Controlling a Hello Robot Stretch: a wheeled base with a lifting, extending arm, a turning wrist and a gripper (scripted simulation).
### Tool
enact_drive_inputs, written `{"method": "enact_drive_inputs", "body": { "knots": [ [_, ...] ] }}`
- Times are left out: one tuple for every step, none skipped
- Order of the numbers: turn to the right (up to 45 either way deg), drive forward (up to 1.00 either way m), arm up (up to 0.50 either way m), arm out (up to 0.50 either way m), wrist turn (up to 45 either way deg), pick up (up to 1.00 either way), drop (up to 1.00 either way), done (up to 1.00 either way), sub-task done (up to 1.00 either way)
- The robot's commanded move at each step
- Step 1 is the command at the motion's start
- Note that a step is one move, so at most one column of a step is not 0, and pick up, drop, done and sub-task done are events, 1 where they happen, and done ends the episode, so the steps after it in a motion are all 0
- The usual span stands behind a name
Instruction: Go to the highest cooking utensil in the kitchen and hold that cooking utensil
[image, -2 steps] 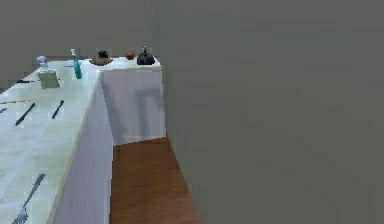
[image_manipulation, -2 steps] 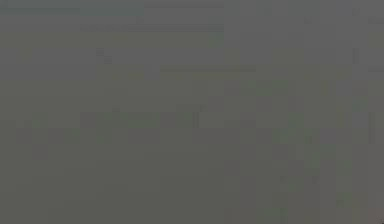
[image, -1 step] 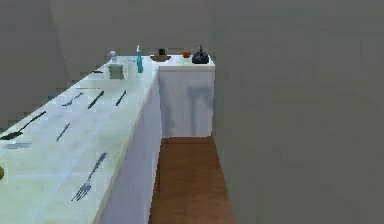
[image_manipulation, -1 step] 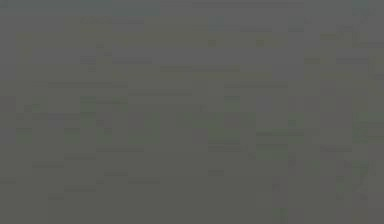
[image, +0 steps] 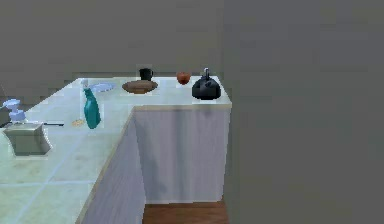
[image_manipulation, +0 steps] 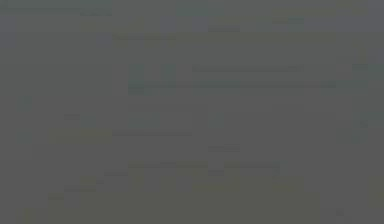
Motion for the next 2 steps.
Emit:
{"method": "enact_drive_inputs", "body": {
  "knots": [
    [-9.0,0.00,0.00,0.00,0.0,0.00,0.00,0.00,0.00],
    [0.0,0.35,0.00,0.00,0.0,0.00,0.00,0.00,0.00]
  ]
}}
